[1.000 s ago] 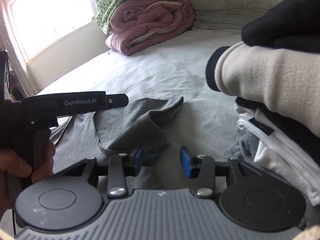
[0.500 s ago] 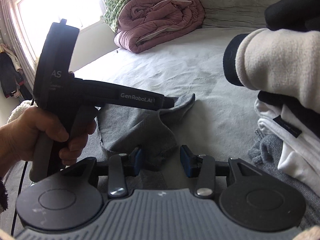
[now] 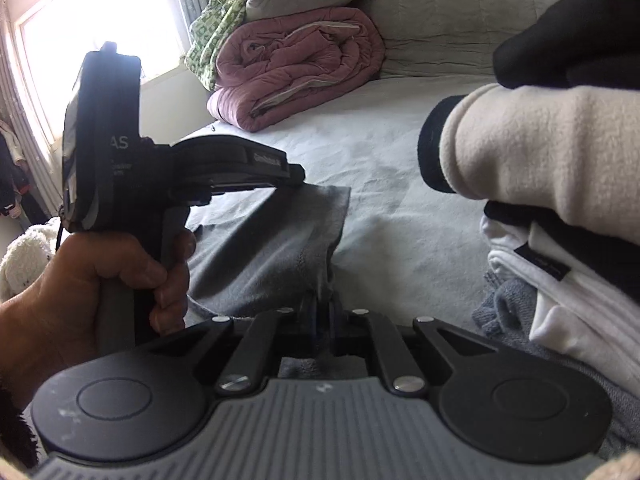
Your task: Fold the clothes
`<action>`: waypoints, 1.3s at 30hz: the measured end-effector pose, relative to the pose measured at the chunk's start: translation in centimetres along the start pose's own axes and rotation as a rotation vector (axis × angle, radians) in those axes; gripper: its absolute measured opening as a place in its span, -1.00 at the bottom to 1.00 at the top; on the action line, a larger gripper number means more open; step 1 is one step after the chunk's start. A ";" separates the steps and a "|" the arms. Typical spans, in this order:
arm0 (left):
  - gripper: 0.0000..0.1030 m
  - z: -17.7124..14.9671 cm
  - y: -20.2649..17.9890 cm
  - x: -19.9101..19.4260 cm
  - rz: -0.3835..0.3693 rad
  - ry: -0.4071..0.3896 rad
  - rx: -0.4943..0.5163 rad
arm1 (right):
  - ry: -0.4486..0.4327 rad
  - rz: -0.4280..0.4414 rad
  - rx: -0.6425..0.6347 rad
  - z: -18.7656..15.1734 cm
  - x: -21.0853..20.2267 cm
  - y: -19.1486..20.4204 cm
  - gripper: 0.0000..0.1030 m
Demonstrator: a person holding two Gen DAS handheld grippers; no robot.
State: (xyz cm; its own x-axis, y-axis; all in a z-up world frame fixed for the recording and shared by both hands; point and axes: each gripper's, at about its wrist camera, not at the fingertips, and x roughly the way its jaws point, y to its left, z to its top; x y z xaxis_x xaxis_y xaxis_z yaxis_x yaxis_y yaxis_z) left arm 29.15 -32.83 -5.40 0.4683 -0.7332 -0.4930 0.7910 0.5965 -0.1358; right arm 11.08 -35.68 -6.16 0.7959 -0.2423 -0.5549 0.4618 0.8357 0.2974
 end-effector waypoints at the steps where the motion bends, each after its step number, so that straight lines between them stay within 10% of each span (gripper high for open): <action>1: -0.98 -0.2 0.2 0.4 0.009 -0.003 -0.021 | 0.022 -0.009 0.016 -0.1 0.3 -0.3 -0.90; 10: -0.89 -0.7 1.2 2.1 0.041 0.049 -0.095 | 0.017 -0.034 -0.021 -0.1 0.4 0.2 -0.81; 14: 0.15 -0.1 2.7 -1.1 0.065 -0.068 -0.218 | -0.053 -0.057 -0.054 0.2 -0.7 0.9 -0.04; 18: 0.06 0.3 4.2 -4.8 0.166 -0.109 -0.282 | -0.124 -0.047 -0.115 0.4 -1.6 1.8 -0.03; 20: -0.33 -0.3 4.3 -6.7 0.214 -0.114 -0.291 | -0.126 -0.040 -0.125 0.4 -1.7 1.9 -0.03; 24: -0.86 -3.0 4.8 -7.3 0.111 -0.035 -0.380 | -0.104 -0.042 -0.109 0.4 -1.6 1.7 -0.03; 33: -0.83 -4.1 0.5 -2.7 -0.065 0.064 -0.399 | -0.121 -0.065 -0.093 0.7 -2.4 1.3 -0.02; 39: -0.53 -3.7 0.0 -3.9 -0.011 0.007 -0.399 | -0.097 -0.051 -0.081 1.0 -2.3 1.2 -0.01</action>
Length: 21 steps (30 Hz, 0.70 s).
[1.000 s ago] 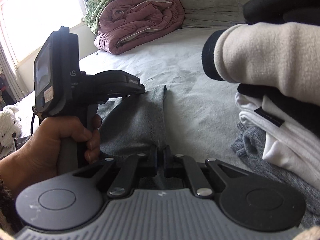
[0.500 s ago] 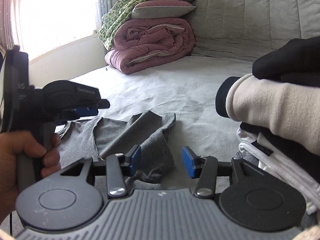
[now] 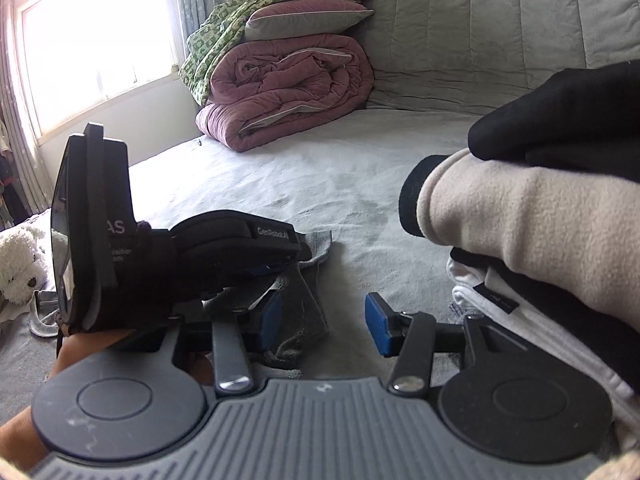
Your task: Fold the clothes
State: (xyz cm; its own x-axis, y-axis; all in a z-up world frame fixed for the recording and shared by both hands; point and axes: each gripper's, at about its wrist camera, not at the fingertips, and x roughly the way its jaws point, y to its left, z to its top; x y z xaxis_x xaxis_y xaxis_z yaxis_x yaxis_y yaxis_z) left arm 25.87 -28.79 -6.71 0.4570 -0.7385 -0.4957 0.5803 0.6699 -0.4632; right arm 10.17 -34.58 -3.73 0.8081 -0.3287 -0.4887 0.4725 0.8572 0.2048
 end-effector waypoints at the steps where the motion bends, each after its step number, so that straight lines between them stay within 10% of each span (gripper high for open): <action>1: -0.50 0.1 0.4 -0.8 0.015 -0.018 -0.012 | 0.006 0.005 -0.001 0.0 0.0 0.0 0.00; 15: -0.21 -3.7 8.0 -14.9 0.384 -0.124 0.057 | 0.110 0.075 -0.068 -0.3 -0.1 1.3 0.00; 21: -0.18 -7.7 11.3 -23.6 0.475 -0.174 -0.076 | 0.165 0.072 -0.161 -2.1 -0.4 1.1 0.02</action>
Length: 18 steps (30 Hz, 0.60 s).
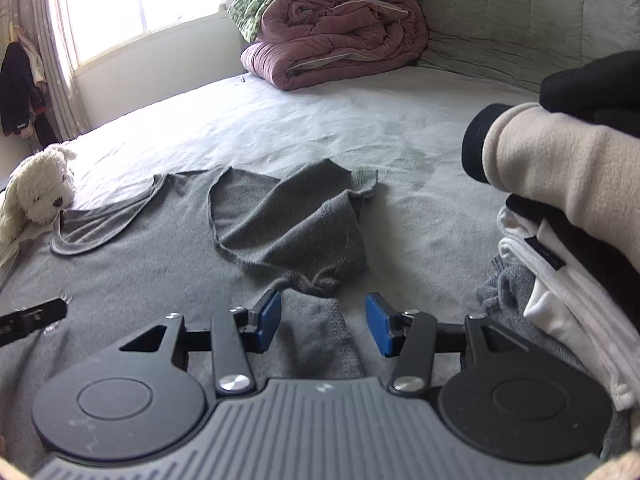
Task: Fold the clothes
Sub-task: 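Open both grippers and lift them off the partly folded shirt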
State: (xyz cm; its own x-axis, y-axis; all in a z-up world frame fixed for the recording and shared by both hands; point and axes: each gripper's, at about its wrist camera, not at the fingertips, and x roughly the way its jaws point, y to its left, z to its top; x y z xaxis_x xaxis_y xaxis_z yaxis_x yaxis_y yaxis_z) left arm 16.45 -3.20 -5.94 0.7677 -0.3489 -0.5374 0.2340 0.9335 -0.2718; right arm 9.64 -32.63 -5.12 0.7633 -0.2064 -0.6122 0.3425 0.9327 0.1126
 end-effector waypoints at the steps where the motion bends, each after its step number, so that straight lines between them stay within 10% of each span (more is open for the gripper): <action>1: -0.18 -0.4 1.0 -1.2 0.018 -0.002 -0.017 | 0.010 -0.003 -0.015 -0.3 0.0 -0.1 0.04; 10: -0.07 -4.9 5.9 -10.9 0.185 0.001 0.047 | -0.012 0.124 -0.076 -2.2 -4.4 1.3 0.08; 18: -0.02 -8.3 8.2 -16.2 0.156 0.002 0.043 | -0.015 0.246 -0.290 -7.2 -7.2 2.0 0.25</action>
State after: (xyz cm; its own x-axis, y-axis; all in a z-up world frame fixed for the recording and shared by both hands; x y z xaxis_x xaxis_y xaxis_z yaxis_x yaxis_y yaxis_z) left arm 1.04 9.43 -6.09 0.7957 -0.1999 -0.5717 0.1375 0.9789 -0.1510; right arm 0.87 -27.14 -6.13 0.8119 0.0316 -0.5829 -0.0196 0.9994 0.0268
